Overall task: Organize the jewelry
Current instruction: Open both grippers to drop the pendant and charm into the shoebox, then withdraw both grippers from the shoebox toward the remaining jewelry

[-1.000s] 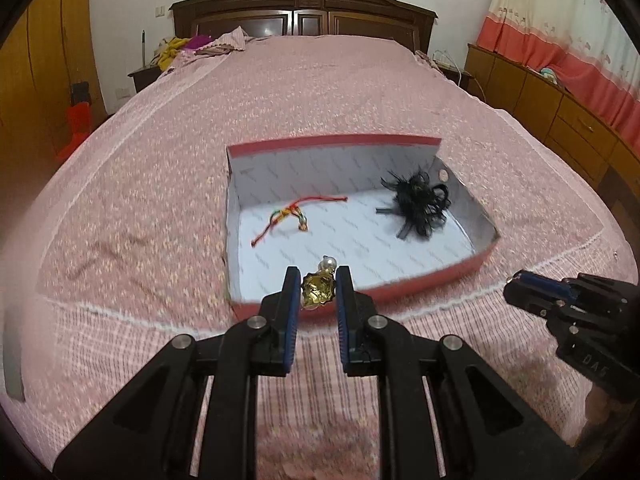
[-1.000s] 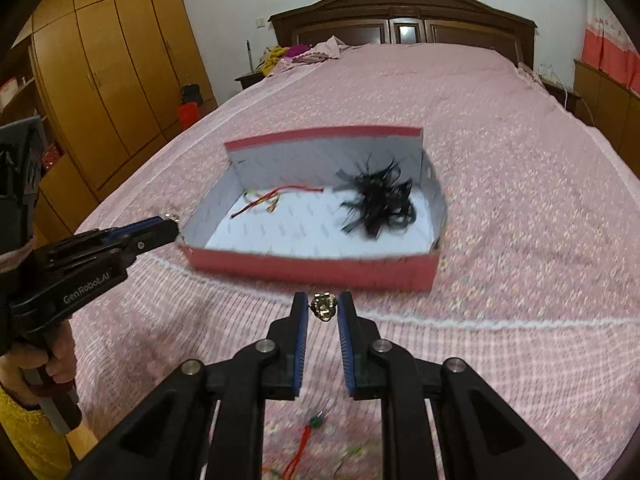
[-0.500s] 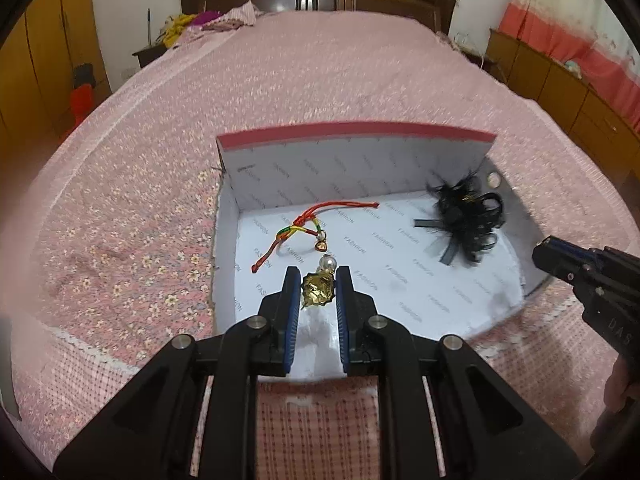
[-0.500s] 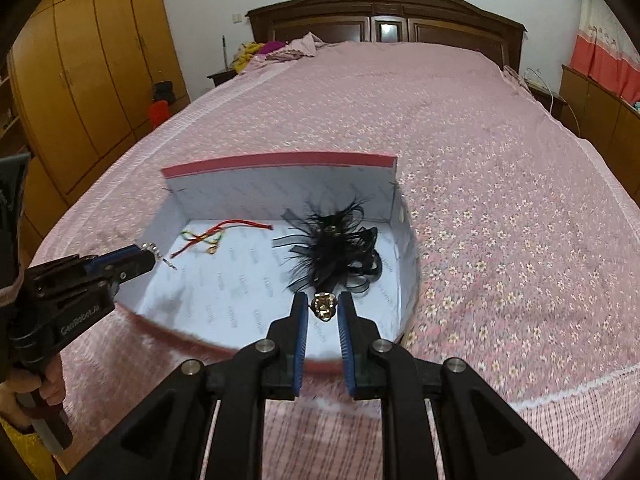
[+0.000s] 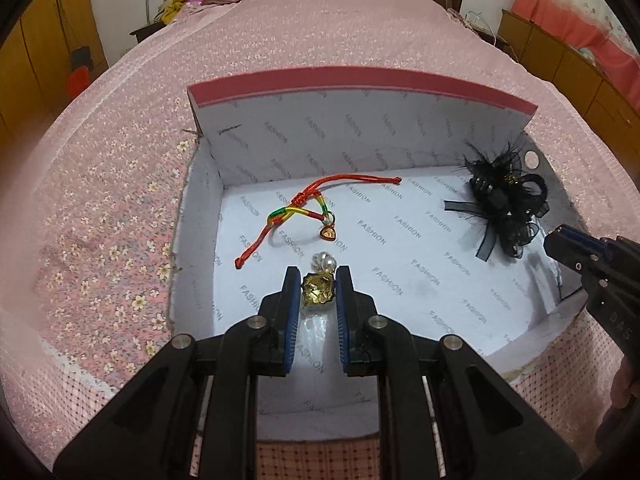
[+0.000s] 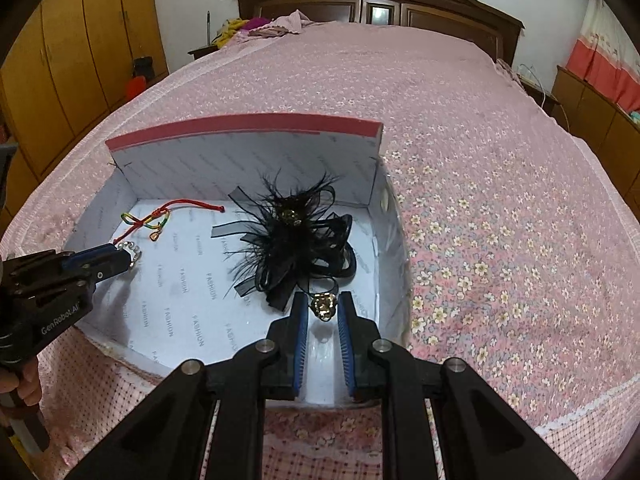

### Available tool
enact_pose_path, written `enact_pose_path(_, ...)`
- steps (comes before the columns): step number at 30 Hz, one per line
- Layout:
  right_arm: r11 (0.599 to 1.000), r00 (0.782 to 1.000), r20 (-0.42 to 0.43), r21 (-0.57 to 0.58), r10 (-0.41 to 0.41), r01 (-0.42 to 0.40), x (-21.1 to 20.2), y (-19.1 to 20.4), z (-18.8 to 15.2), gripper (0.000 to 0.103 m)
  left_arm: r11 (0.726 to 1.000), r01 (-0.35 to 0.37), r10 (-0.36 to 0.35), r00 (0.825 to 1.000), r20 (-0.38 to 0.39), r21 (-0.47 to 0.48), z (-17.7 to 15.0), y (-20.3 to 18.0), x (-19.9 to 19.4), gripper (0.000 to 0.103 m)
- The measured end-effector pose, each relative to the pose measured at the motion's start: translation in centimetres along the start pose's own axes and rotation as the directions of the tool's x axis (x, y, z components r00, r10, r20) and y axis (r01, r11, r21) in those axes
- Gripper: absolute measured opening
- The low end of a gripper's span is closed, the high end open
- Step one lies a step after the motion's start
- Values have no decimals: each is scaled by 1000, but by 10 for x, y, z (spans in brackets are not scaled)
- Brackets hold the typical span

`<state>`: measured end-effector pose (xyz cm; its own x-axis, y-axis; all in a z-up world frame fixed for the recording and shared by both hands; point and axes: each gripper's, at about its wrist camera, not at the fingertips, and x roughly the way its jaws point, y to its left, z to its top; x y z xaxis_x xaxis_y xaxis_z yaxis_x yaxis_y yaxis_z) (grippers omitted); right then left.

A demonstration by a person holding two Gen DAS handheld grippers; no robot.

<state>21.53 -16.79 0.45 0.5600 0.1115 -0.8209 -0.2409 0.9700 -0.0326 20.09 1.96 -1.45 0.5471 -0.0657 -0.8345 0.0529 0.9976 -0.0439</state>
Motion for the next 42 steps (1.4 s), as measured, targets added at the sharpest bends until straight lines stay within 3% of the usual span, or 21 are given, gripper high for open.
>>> enact_pose_path(11, 999, 998, -43, -18, -42, 41, 20, 5, 6, 17, 1000, -14, 14, 1000, -17, 7, 1, -7, 14, 9)
enact_pose_path(19, 1000, 999, -34, -1, -22, 22, 16, 5, 7, 21, 1000, -5, 5, 1000, -12, 12, 1, -2, 6, 14)
enact_pose_path(24, 1000, 1000, 7, 0, 1, -1, 1, 9, 5, 38, 1000, 1, -2, 1000, 11, 18, -1, -2, -10, 24)
enact_pose_path(42, 997, 990, 124, 15, 73, -76, -83, 16, -22, 39, 998, 40, -44, 994, 104, 38, -22, -7, -93, 28)
